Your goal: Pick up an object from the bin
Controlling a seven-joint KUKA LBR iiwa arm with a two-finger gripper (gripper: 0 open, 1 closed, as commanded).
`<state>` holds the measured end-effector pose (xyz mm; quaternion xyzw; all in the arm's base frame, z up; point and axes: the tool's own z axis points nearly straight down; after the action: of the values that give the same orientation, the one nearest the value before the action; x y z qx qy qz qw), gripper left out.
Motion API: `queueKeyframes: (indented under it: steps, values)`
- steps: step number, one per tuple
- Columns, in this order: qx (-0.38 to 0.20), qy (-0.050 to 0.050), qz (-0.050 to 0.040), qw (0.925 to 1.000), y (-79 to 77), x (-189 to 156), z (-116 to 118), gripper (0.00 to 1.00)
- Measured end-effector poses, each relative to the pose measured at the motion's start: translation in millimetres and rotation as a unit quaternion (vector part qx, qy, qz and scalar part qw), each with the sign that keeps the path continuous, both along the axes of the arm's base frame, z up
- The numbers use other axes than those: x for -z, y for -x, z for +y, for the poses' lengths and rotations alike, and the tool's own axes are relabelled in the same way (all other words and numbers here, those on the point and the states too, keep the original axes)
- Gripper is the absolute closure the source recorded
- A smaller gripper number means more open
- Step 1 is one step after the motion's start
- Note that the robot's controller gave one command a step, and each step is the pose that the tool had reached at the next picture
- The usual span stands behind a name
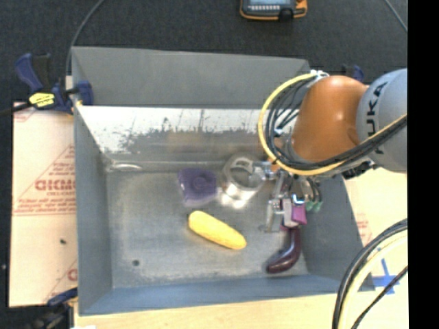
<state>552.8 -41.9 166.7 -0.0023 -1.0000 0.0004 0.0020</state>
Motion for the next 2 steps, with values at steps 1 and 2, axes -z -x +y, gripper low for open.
queueKeyframes:
  steps: [1, 2]
  values:
    - [-0.001, 0.0, -0.0039, 1.0, -1.4, -5, 0, 0.0]
    - [0.057, -0.001, -0.0005, 0.9983, 33.0, 98, 66, 0.0]
